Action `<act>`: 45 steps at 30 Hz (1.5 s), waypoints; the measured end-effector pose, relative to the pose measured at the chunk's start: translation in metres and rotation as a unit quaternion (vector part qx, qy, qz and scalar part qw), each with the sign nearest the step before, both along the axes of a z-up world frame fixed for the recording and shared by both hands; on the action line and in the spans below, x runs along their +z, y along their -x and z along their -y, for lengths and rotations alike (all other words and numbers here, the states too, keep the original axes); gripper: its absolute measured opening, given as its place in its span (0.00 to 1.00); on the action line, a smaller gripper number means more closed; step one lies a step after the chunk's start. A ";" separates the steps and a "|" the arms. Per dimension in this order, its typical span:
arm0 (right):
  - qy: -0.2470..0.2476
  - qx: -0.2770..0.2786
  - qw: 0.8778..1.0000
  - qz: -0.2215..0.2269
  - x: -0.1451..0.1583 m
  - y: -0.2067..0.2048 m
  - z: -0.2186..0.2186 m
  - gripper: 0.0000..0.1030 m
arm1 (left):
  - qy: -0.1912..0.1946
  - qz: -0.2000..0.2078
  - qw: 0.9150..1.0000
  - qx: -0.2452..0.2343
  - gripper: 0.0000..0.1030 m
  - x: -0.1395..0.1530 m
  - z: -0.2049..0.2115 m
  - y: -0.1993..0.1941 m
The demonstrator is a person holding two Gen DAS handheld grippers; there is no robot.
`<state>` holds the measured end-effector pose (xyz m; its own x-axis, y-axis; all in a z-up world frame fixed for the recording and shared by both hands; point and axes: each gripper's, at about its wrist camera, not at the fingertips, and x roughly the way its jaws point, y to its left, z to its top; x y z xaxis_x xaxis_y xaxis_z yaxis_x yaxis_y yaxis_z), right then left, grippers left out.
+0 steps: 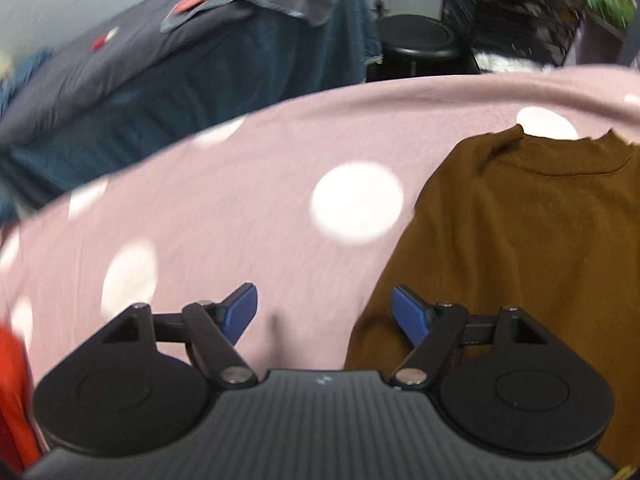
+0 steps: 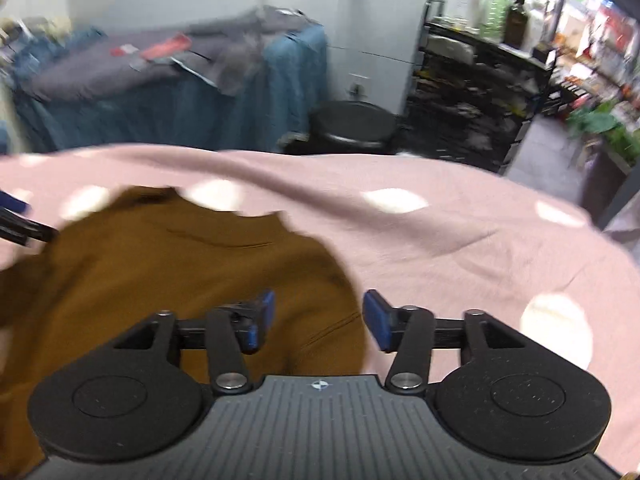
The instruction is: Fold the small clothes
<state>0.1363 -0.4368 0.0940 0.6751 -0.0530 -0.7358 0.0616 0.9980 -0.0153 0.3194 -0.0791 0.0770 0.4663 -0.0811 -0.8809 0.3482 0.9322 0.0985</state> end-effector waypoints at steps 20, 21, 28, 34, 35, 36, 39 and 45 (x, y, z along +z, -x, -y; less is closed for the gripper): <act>-0.287 0.275 0.900 -0.179 0.015 0.151 -0.128 0.85 | 0.077 -0.069 0.994 0.021 0.89 0.001 -0.121 0.185; -0.247 0.245 0.922 -0.167 0.012 0.151 -0.131 0.87 | 0.076 -0.064 0.995 0.023 0.89 -0.001 -0.120 0.181; -0.073 0.224 0.960 -0.150 -0.009 0.148 -0.175 0.78 | 0.064 -0.086 0.994 -0.036 0.90 -0.023 -0.096 0.154; -0.015 0.237 0.954 -0.184 -0.030 0.147 -0.196 0.13 | 0.076 -0.071 0.990 -0.099 0.32 -0.021 -0.071 0.156; -0.011 0.230 0.957 -0.178 -0.027 0.151 -0.194 0.11 | 0.088 -0.079 0.987 -0.105 0.12 -0.018 -0.069 0.157; -0.017 0.221 0.961 -0.169 -0.022 0.156 -0.189 0.10 | 0.105 -0.091 0.984 -0.109 0.08 -0.015 -0.068 0.158; -0.052 0.192 0.969 -0.149 -0.003 0.170 -0.169 0.09 | 0.134 -0.099 0.977 -0.130 0.07 -0.001 -0.069 0.169; -0.130 0.193 0.964 -0.128 0.042 0.202 -0.131 0.09 | 0.178 -0.078 0.960 -0.201 0.05 0.049 -0.089 0.210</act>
